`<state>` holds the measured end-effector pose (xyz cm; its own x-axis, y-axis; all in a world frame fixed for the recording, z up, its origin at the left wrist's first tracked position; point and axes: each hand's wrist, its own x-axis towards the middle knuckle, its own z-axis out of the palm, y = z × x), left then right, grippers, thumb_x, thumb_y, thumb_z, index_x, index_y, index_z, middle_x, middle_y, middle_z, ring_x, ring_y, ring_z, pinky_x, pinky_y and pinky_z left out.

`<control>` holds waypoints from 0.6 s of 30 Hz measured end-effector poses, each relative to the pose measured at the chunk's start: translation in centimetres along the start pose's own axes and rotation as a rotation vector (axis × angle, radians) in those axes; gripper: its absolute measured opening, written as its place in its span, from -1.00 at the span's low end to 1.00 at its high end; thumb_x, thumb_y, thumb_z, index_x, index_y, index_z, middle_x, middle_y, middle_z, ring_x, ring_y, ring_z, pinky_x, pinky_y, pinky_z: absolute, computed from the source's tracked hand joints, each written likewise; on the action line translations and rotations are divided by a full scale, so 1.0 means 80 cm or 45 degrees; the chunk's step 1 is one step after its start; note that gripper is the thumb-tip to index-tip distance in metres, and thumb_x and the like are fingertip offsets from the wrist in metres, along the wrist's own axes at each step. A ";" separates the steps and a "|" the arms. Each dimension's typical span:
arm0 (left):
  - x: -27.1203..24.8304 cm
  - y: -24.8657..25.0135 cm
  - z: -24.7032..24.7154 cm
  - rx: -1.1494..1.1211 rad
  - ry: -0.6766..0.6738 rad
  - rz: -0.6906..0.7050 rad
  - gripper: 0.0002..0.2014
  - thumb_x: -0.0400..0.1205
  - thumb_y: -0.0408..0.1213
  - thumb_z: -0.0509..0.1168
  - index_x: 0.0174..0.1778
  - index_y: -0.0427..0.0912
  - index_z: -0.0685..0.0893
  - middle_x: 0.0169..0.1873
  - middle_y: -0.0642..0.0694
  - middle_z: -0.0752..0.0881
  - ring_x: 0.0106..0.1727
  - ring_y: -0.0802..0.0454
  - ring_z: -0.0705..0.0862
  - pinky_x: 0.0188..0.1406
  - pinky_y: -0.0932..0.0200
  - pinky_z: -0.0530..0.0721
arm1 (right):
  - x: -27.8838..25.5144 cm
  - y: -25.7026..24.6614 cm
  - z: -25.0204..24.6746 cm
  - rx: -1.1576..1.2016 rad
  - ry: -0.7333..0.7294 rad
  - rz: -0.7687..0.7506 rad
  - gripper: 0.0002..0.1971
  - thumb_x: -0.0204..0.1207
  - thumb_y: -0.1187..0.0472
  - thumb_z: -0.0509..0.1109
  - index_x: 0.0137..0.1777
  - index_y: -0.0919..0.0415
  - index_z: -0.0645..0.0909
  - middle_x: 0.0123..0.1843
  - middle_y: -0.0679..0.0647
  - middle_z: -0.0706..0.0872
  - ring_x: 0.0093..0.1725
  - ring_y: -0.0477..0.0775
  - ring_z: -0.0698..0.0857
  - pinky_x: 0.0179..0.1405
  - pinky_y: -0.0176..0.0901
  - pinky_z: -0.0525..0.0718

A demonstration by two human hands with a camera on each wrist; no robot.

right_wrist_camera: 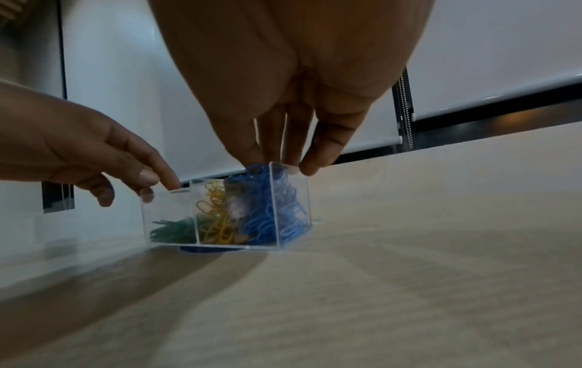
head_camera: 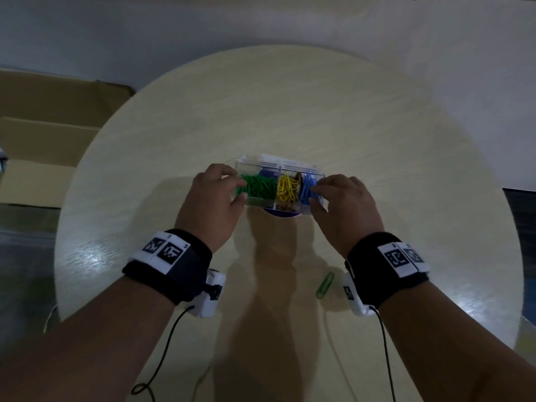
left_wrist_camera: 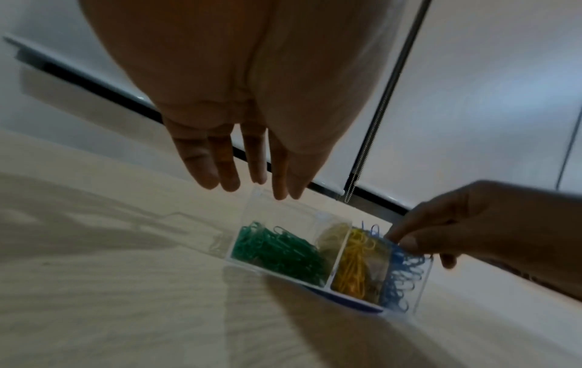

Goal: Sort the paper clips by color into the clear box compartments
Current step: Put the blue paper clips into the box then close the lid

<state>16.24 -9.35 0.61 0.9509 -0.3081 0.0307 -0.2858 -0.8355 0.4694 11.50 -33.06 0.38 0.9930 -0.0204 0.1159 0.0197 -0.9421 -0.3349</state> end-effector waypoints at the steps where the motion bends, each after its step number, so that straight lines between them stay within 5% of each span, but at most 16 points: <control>1: -0.001 0.000 0.001 0.029 -0.002 0.011 -0.78 0.65 -0.24 0.33 0.19 -0.15 0.74 0.26 -0.11 0.57 0.17 -0.20 0.57 0.18 -0.05 0.55 | -0.002 0.000 0.003 -0.012 0.020 -0.012 -0.78 0.52 0.20 0.37 0.09 0.21 0.76 0.12 0.15 0.74 0.03 0.26 0.64 0.10 0.01 0.61; 7: -0.013 -0.006 -0.001 0.049 0.023 0.056 -0.85 0.61 -0.32 0.35 0.01 -0.18 0.80 0.25 -0.11 0.63 0.08 -0.17 0.66 0.09 0.00 0.63 | -0.013 0.003 0.002 -0.011 0.057 -0.005 -0.71 0.62 0.15 0.27 0.29 0.07 0.67 0.33 0.10 0.67 0.16 0.26 0.56 0.19 0.05 0.58; 10: -0.025 -0.007 -0.002 0.069 0.013 0.080 -0.78 0.62 -0.26 0.34 0.15 -0.16 0.77 0.29 -0.12 0.64 0.18 -0.19 0.62 0.23 -0.01 0.55 | -0.054 0.006 -0.012 0.212 0.092 0.259 -0.72 0.53 0.00 0.37 0.20 0.00 0.64 0.11 0.05 0.64 0.04 0.16 0.64 0.06 0.04 0.65; 13: -0.037 -0.010 -0.007 0.013 0.049 0.067 -0.68 0.64 -0.22 0.33 0.32 -0.14 0.68 0.30 -0.09 0.64 0.23 -0.16 0.58 0.28 0.03 0.50 | -0.112 -0.004 -0.013 0.131 -0.367 0.497 -0.62 0.38 -0.22 0.44 0.06 -0.03 0.53 -0.05 -0.03 0.57 -0.11 0.09 0.67 -0.13 -0.05 0.66; 15: -0.050 -0.016 -0.013 -0.049 0.098 0.029 -0.66 0.63 -0.23 0.34 0.34 -0.13 0.66 0.30 -0.08 0.62 0.26 -0.14 0.55 0.31 0.04 0.49 | -0.144 -0.015 -0.003 0.089 -0.551 0.517 -0.60 0.35 -0.17 0.48 0.06 0.02 0.54 -0.03 0.02 0.55 -0.07 0.18 0.68 -0.14 -0.07 0.63; 18: -0.082 -0.030 -0.018 -0.124 0.156 -0.035 -0.72 0.60 -0.30 0.38 0.24 -0.09 0.70 0.24 -0.06 0.60 0.26 -0.09 0.54 0.31 0.02 0.52 | -0.165 -0.025 0.017 0.182 -0.441 0.387 -0.84 0.39 0.15 0.50 -0.05 0.06 0.66 -0.11 0.04 0.62 -0.15 0.24 0.71 -0.23 -0.08 0.61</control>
<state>10.81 -4.70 0.55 0.9672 -0.2231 0.1211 -0.2523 -0.7927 0.5549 -1.51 -30.48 -1.77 0.9360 -0.1526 -0.3171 -0.2861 -0.8547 -0.4333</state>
